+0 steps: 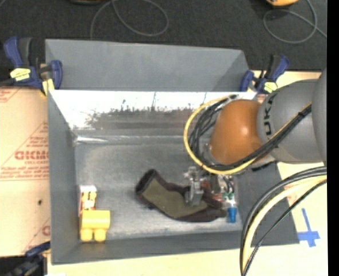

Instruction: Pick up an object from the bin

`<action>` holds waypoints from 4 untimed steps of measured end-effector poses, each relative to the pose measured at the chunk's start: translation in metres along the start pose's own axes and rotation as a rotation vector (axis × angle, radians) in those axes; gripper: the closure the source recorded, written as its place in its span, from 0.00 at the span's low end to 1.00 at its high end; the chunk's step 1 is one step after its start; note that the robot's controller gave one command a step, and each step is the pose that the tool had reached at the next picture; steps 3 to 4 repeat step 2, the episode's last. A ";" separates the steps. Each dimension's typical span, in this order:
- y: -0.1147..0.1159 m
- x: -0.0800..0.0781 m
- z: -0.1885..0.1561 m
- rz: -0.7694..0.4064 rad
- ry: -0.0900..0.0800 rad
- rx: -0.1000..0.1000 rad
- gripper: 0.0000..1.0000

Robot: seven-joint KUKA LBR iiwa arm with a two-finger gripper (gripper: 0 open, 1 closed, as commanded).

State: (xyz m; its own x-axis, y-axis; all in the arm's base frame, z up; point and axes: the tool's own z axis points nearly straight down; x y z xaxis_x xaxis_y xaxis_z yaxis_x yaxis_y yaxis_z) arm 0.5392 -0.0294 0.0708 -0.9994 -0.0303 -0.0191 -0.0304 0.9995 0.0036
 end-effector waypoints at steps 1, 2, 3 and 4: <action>0.000 0.000 0.000 0.000 0.000 0.000 1.00; -0.014 -0.004 -0.132 0.026 -0.004 0.002 1.00; -0.014 -0.004 -0.132 0.026 -0.004 0.002 1.00; -0.014 -0.004 -0.132 0.026 -0.004 0.002 1.00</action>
Offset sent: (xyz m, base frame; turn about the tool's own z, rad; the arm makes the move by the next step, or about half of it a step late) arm 0.0004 -0.0134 0.1316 0.0227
